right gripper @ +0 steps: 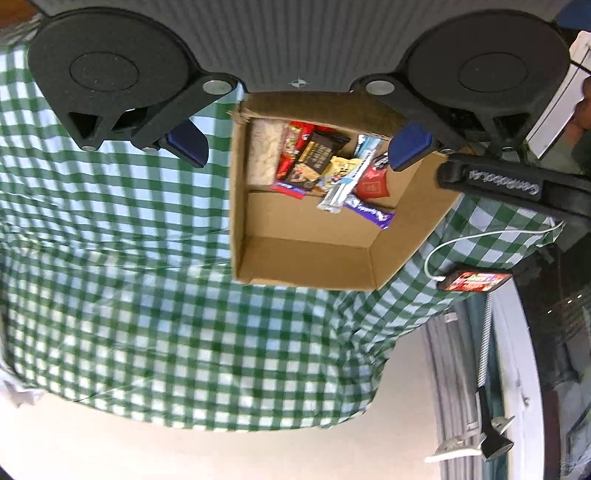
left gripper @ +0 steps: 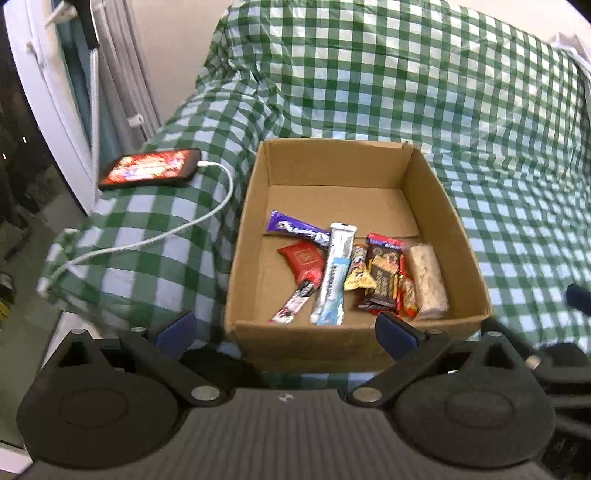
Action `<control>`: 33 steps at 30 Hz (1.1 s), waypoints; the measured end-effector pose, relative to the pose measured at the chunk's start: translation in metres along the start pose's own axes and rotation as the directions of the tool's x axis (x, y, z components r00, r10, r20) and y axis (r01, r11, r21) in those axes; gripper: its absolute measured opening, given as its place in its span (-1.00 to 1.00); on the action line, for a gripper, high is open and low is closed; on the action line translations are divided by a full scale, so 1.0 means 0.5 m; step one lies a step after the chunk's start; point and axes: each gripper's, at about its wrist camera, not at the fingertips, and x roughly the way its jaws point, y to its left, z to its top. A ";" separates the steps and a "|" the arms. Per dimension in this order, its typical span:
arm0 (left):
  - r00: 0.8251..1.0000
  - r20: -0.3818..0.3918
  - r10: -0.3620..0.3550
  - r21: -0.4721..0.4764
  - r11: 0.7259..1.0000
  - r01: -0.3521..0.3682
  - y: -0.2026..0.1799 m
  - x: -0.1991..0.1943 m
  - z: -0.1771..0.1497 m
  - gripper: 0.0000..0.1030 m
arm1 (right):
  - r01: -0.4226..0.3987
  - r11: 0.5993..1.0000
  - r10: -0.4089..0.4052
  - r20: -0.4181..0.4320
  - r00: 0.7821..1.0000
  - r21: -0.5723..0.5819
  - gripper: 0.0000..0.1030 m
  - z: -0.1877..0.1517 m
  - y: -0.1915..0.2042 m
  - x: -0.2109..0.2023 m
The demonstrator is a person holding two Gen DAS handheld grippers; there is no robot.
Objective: Organize snacks
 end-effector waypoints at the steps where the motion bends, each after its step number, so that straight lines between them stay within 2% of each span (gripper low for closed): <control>1: 1.000 0.017 0.019 0.021 1.000 -0.019 -0.003 -0.013 -0.006 0.99 | 0.010 1.000 -0.010 0.002 1.000 0.009 0.99 -0.003 -0.002 -0.007; 5: 0.996 0.059 0.062 0.069 0.995 -0.066 -0.012 -0.055 -0.034 0.99 | 0.012 1.000 -0.012 0.007 1.000 0.018 0.99 -0.017 -0.005 -0.037; 8: 0.999 0.036 0.024 0.094 0.995 -0.027 -0.010 -0.070 -0.044 0.99 | 0.006 1.000 -0.006 0.028 1.000 0.004 0.99 -0.023 0.000 -0.061; 14: 1.000 0.031 -0.004 0.036 0.999 0.002 0.003 -0.088 -0.061 0.99 | 0.007 0.999 -0.005 0.066 0.998 -0.035 0.99 -0.025 0.017 -0.099; 19: 0.991 0.129 0.043 0.030 0.998 -0.047 -0.002 -0.106 -0.074 0.99 | 0.007 0.999 -0.003 0.087 0.996 -0.050 0.99 -0.026 0.025 -0.115; 20: 0.991 0.128 0.047 0.023 0.998 -0.050 -0.001 -0.107 -0.074 0.99 | 0.007 0.999 -0.003 0.085 0.996 -0.048 0.99 -0.026 0.027 -0.114; 24: 0.998 0.064 0.009 -0.004 1.000 -0.009 0.016 -0.091 -0.072 0.99 | 0.001 0.999 0.002 0.069 0.998 -0.044 0.99 -0.024 0.032 -0.110; 27: 1.000 0.019 0.023 -0.025 0.999 -0.023 0.023 -0.076 -0.072 0.99 | -0.006 0.998 0.009 0.055 0.998 -0.064 0.99 -0.026 0.040 -0.107; 29: 1.000 -0.014 -0.002 -0.034 0.999 0.002 0.027 -0.066 -0.073 0.99 | -0.012 0.997 0.016 0.051 0.999 -0.081 0.99 -0.027 0.045 -0.107; 31: 0.999 -0.038 -0.026 -0.048 0.999 0.024 0.032 -0.057 -0.074 0.99 | -0.013 0.996 0.017 0.048 0.999 -0.088 0.99 -0.028 0.046 -0.106; 33: 0.999 -0.045 -0.020 -0.045 0.999 0.018 0.032 -0.053 -0.076 0.99 | -0.012 0.996 0.015 0.041 0.999 -0.086 0.99 -0.027 0.046 -0.104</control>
